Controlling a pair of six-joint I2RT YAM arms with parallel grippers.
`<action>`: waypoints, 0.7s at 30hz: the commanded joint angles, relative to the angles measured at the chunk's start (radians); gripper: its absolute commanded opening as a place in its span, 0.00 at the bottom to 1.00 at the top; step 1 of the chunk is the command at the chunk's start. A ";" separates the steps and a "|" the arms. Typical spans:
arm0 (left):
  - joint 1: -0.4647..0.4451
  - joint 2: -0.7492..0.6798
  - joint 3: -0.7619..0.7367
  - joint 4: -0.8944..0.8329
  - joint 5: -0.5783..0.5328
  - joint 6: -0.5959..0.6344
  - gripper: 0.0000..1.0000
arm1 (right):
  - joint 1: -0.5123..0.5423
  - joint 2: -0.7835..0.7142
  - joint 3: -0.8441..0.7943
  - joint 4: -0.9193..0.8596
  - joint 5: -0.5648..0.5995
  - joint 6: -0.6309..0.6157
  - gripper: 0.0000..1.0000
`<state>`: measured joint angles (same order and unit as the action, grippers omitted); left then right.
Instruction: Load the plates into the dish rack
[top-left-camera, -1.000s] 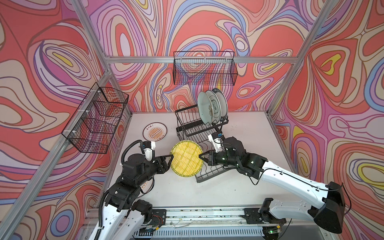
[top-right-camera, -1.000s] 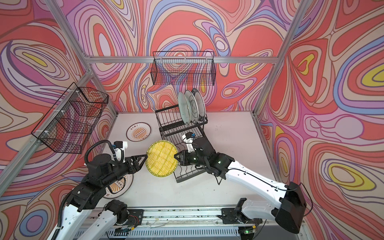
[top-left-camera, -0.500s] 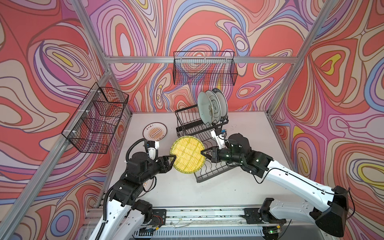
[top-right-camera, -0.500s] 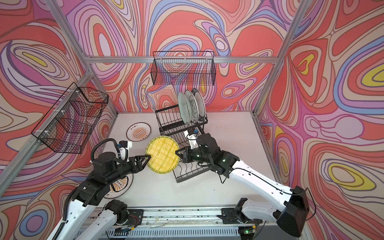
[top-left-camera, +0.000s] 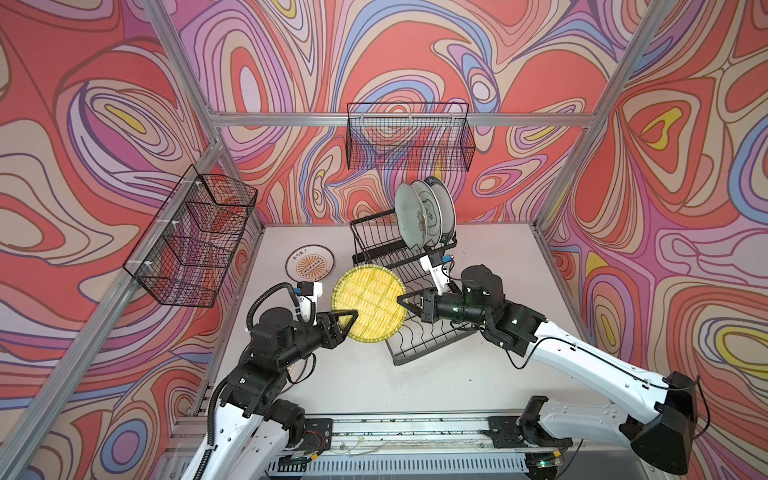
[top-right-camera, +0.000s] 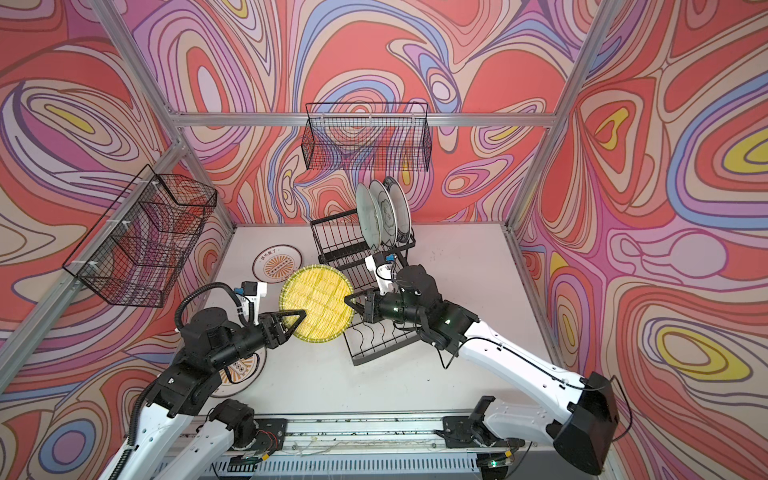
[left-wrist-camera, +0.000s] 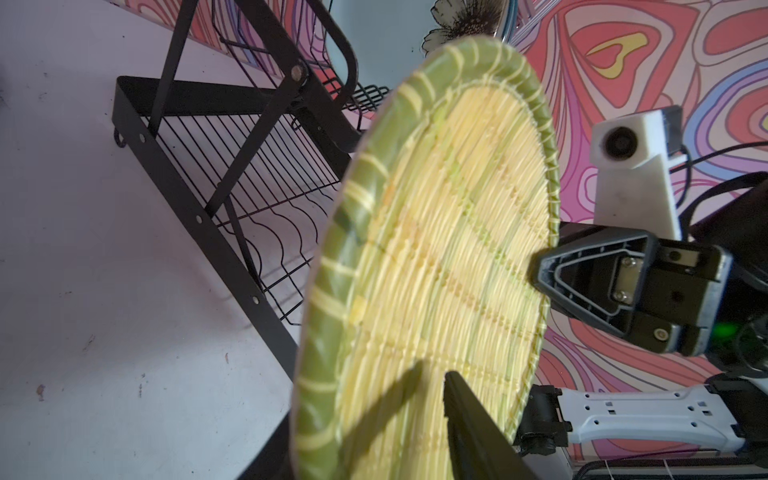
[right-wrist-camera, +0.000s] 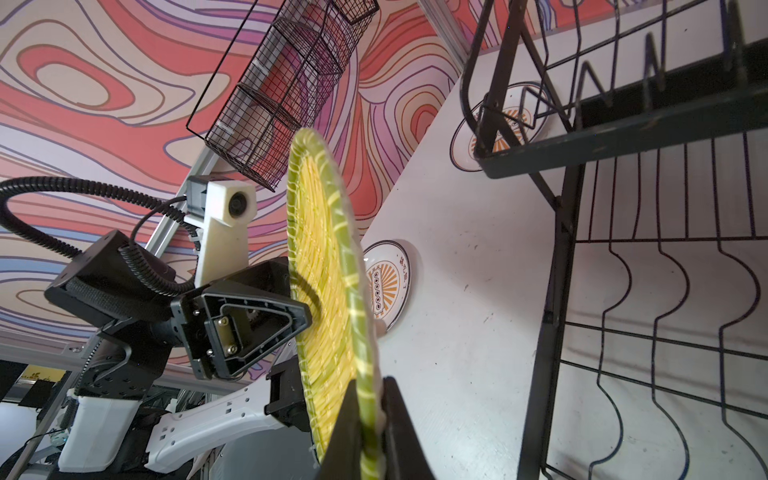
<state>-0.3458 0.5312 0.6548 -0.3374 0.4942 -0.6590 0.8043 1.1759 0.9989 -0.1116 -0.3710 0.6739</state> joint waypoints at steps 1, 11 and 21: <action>0.005 -0.020 -0.012 0.067 0.044 -0.014 0.44 | -0.009 -0.036 -0.021 0.093 -0.002 0.003 0.00; 0.005 -0.045 -0.023 0.129 0.055 -0.046 0.28 | -0.009 -0.027 -0.039 0.122 0.026 0.011 0.00; 0.004 -0.053 -0.041 0.172 0.025 -0.081 0.15 | -0.009 -0.028 -0.037 0.117 0.043 -0.004 0.00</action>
<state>-0.3447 0.4877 0.6273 -0.2287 0.5152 -0.7433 0.7967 1.1660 0.9653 -0.0296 -0.3595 0.6777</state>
